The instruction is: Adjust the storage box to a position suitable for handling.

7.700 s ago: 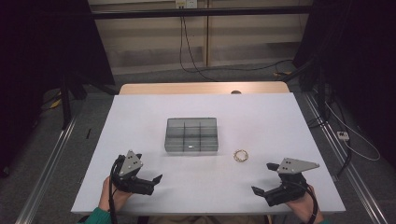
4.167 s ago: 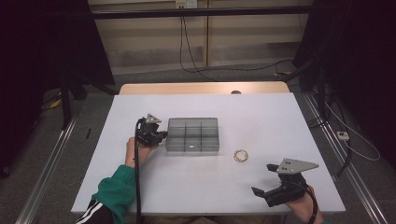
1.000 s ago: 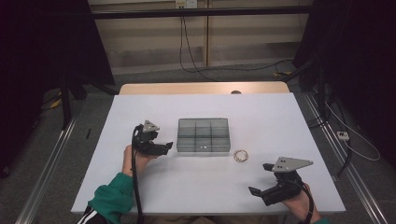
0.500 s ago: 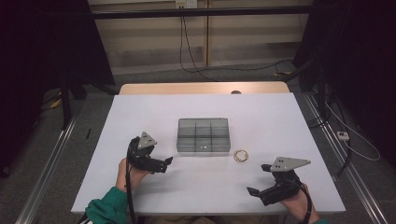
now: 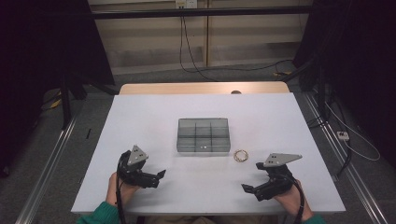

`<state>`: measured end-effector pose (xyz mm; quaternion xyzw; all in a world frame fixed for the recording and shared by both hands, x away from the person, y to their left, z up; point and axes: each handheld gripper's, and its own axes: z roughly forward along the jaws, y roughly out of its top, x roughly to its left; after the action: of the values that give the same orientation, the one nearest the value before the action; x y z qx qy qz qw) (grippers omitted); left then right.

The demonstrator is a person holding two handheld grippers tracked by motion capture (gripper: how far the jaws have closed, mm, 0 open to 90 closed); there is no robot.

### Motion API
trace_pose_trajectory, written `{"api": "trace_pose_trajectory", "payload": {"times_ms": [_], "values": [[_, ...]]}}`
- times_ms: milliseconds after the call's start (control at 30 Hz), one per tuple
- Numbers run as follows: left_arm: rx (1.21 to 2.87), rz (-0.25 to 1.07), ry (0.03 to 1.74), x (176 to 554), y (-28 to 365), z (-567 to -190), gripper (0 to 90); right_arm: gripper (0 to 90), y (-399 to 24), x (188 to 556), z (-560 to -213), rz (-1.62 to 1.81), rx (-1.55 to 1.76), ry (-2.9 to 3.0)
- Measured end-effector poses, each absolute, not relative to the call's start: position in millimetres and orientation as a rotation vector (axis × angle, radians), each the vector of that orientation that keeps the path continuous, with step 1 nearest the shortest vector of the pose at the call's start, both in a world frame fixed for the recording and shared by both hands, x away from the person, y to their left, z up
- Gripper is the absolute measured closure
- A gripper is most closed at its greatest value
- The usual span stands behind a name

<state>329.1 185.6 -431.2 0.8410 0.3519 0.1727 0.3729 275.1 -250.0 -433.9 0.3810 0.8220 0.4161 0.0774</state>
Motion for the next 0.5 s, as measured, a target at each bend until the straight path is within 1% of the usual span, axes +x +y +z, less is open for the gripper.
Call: {"api": "trace_pose_trajectory", "payload": {"times_ms": [200,500], "values": [[2.154,0.422,0.906,323,187,-433,1.0,0.3,-245,280,-434,1.259,1.157,2.461],[2.159,0.432,0.895,326,187,-434,0.9,0.9,-232,290,-434,1.282,1.155,2.473]]}}
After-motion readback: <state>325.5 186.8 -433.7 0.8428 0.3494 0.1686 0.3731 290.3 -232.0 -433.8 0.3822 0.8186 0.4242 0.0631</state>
